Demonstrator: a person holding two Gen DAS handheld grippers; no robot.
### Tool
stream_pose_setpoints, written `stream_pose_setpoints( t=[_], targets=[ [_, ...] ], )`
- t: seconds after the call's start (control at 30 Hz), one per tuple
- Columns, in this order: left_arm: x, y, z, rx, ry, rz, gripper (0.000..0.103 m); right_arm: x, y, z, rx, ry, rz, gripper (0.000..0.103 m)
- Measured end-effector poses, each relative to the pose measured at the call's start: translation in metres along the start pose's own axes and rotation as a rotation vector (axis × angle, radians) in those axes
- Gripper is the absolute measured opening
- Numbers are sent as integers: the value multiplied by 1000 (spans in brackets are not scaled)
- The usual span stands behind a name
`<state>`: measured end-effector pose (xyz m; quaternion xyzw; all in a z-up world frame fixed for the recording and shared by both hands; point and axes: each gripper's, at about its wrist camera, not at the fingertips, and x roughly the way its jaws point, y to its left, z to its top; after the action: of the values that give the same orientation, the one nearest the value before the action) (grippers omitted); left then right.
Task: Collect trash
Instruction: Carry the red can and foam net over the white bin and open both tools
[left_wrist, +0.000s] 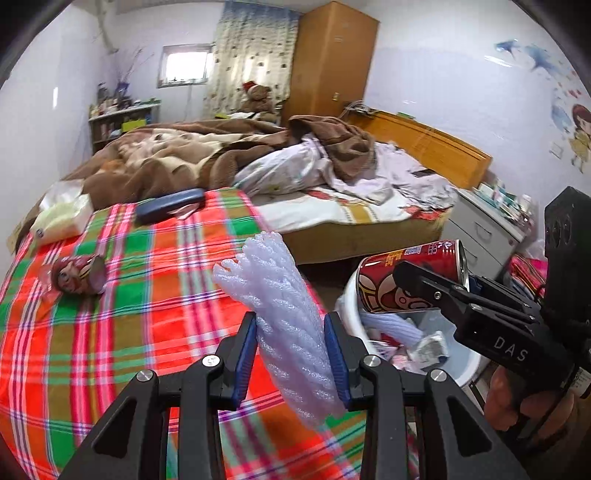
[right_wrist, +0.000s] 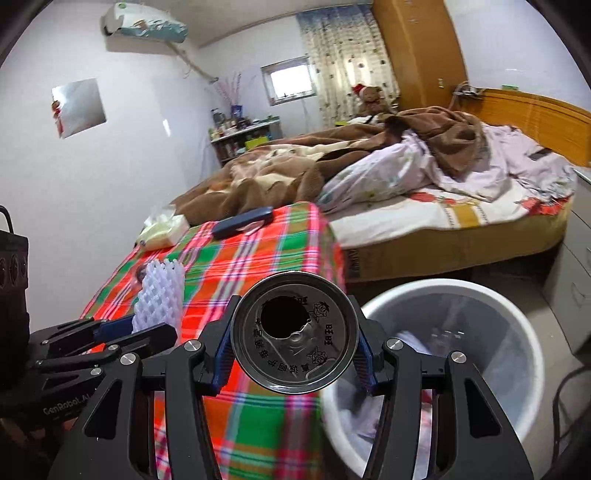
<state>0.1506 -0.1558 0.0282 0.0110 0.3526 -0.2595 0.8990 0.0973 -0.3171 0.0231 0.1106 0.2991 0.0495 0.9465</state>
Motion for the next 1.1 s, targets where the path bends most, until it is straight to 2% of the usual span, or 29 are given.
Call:
stream_pose_setpoints(
  t=[0.47,0.77,1.1],
  targets=[
    [25,-78,7,139,23,-87,37,-23,-50,-14,75,-9,-148,54],
    [69,-106,4,181,103,-129,37,-16,-87,-27,139,61,-209,54],
    [113,-119,-1,194,185,-160,37,-2,-105,-37,152,145,-245,55]
  ],
)
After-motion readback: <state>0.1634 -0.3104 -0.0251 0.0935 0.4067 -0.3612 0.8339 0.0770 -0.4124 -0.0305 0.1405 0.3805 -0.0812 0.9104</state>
